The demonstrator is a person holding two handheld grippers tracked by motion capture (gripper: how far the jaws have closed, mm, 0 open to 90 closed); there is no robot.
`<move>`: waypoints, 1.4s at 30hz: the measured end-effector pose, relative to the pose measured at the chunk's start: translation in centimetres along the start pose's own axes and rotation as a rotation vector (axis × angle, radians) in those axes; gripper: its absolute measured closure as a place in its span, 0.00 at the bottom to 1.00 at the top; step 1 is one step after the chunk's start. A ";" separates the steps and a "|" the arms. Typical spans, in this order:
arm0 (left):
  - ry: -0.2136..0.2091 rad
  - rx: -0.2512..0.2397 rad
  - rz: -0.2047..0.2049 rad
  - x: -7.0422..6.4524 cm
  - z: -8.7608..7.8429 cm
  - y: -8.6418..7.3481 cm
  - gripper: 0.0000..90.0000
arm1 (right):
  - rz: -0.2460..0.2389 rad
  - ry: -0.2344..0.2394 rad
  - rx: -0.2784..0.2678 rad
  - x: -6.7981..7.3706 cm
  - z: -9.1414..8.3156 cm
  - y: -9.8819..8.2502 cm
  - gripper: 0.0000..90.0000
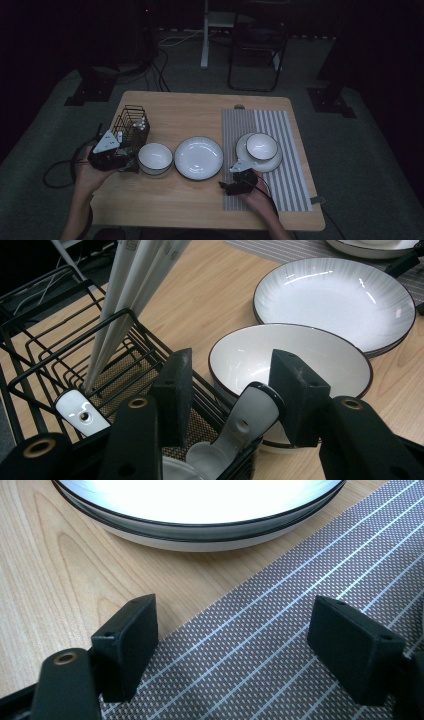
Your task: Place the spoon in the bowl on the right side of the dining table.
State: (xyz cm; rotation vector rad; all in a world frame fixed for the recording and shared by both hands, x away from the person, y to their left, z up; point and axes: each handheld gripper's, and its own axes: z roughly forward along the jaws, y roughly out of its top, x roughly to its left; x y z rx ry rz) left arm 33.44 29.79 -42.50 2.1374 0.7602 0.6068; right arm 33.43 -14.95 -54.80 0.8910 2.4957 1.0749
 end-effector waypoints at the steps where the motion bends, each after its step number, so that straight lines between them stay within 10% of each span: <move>1: -0.002 0.000 0.000 0.0 0.0 0.0 0.60 | 0.000 0.000 0.000 0.0 0.0 0.0 0.23; 42: 0.017 0.043 0.028 -0.1 0.1 0.2 0.77 | 0.000 0.000 0.000 0.0 0.0 0.0 0.23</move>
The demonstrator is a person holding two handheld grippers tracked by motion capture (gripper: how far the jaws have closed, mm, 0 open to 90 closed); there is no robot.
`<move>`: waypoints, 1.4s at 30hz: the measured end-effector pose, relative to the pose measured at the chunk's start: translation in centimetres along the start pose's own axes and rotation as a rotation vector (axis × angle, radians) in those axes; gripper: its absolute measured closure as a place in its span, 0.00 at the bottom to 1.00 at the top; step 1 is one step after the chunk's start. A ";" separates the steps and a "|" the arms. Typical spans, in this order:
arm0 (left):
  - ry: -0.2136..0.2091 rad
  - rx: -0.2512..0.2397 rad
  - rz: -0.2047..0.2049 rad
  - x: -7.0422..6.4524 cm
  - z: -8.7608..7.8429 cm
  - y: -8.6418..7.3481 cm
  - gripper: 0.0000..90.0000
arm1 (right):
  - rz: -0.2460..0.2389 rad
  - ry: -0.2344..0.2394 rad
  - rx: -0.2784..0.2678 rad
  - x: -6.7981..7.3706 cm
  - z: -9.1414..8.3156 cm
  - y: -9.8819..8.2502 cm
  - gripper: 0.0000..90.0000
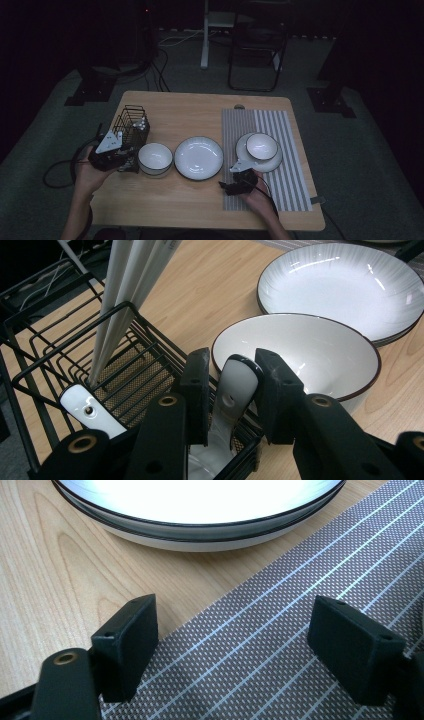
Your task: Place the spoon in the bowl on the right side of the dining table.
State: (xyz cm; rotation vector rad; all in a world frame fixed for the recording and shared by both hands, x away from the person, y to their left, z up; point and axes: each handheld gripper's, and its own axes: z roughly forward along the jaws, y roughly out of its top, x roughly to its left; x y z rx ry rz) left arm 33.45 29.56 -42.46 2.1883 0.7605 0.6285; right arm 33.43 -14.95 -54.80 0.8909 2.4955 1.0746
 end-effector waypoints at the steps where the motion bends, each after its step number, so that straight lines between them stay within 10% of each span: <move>1: 0.000 0.001 0.000 0.0 0.0 0.0 0.77 | 0.000 0.000 0.000 0.0 0.0 0.0 0.23; 42: 0.001 -0.044 -0.047 0.5 -0.7 -0.4 0.84 | 0.000 0.000 0.000 0.0 0.0 0.0 0.23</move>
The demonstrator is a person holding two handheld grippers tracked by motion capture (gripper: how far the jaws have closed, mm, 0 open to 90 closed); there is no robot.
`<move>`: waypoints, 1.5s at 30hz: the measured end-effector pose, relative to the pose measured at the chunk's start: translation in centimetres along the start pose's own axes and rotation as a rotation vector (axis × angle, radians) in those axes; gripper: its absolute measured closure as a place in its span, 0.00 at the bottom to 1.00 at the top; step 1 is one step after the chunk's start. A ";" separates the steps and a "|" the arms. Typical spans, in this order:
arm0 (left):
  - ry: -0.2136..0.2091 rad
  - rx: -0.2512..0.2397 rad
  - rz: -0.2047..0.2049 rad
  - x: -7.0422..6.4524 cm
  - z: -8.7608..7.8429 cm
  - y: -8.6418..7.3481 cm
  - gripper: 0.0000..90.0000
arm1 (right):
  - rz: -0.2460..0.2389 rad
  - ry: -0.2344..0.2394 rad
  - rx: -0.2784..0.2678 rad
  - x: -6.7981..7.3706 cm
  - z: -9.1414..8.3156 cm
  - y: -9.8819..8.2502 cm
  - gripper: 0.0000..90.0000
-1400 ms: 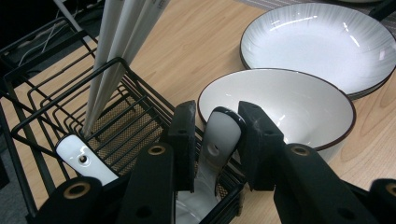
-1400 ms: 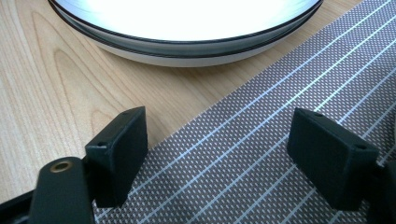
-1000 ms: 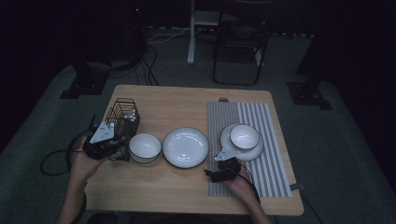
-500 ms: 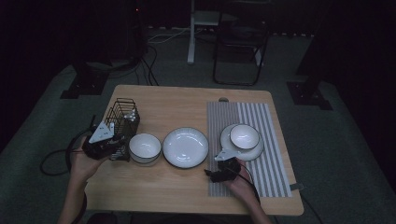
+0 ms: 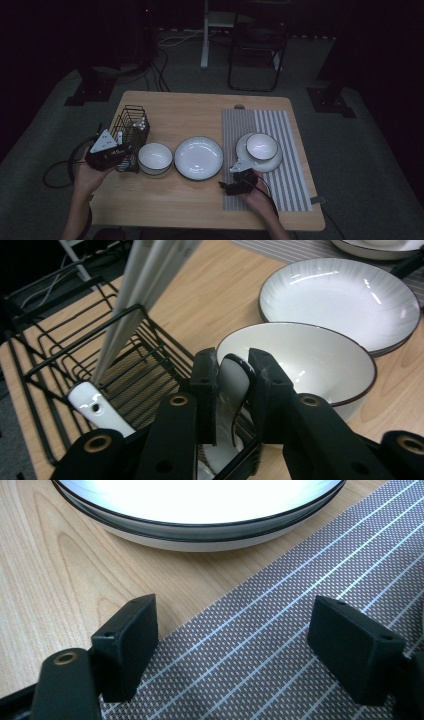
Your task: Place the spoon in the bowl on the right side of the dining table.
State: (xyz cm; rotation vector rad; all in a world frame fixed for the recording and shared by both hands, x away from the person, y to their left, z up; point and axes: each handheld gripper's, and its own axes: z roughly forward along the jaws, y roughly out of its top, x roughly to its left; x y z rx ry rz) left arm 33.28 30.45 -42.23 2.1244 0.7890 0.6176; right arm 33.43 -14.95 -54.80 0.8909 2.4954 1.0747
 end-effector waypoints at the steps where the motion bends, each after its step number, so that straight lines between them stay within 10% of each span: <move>1: -0.001 -0.004 -0.004 0.0 -0.1 0.0 0.84 | 0.000 0.000 0.000 0.0 0.0 0.0 0.23; 45: 0.054 0.015 0.019 0.2 0.2 0.1 0.95 | 0.000 0.000 0.000 0.0 0.0 0.0 0.23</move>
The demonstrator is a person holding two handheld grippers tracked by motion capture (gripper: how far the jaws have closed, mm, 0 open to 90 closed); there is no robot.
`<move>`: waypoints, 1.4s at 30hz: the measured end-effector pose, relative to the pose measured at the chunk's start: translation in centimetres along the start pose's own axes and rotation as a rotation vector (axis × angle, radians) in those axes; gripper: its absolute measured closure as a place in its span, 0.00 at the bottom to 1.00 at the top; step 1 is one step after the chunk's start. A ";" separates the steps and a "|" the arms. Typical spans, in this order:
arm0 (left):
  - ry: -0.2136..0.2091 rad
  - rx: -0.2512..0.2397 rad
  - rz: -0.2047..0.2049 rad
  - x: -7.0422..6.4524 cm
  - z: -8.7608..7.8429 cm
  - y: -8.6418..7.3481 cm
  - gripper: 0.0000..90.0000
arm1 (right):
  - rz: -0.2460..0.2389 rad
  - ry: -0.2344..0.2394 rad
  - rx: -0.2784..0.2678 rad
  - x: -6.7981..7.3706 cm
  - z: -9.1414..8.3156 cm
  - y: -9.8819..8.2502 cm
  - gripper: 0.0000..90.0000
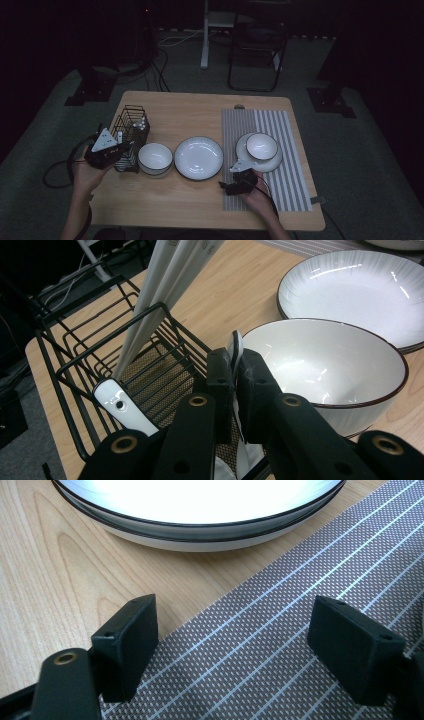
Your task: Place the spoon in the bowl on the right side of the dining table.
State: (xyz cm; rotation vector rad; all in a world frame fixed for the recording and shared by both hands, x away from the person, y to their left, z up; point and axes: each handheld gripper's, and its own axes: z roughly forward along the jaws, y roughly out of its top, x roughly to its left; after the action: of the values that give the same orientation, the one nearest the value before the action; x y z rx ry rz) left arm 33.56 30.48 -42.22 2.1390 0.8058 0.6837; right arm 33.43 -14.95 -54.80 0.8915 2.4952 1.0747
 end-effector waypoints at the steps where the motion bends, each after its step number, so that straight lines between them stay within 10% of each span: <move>1: 0.001 -0.003 -0.002 0.0 0.0 0.0 0.95 | 0.000 0.000 0.000 0.0 0.0 0.0 0.23; 42: 0.039 -0.131 -0.045 0.9 -2.7 0.5 0.96 | 0.001 0.000 0.000 0.0 0.0 0.0 0.23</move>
State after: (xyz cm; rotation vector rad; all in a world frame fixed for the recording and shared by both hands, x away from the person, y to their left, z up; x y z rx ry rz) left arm 32.52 32.09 -40.02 1.9895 0.8052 0.7364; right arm 33.43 -14.95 -54.80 0.8932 2.4950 1.0748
